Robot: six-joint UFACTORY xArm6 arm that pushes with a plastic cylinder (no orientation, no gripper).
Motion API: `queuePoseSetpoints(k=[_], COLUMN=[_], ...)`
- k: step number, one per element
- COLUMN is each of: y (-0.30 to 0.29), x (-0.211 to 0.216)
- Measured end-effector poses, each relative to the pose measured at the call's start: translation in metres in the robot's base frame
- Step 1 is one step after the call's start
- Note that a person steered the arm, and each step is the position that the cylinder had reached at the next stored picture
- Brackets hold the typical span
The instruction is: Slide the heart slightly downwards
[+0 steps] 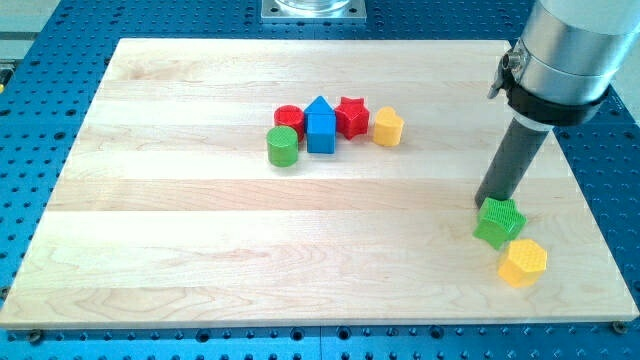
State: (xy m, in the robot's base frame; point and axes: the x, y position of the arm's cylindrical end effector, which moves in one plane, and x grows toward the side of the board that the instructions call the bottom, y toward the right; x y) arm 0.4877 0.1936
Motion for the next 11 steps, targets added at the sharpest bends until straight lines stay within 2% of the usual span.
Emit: queuePoseSetpoints(k=[2,3,4,5,6,7,8,9,10,11], y=[-0.162,-0.142,-0.113,-0.054,-0.064,-0.015,-0.014,-0.003,-0.046,-0.072], x=[-0.016,-0.083,-0.121,-0.113,-0.155,-0.156,-0.073,-0.048,-0.097,-0.084])
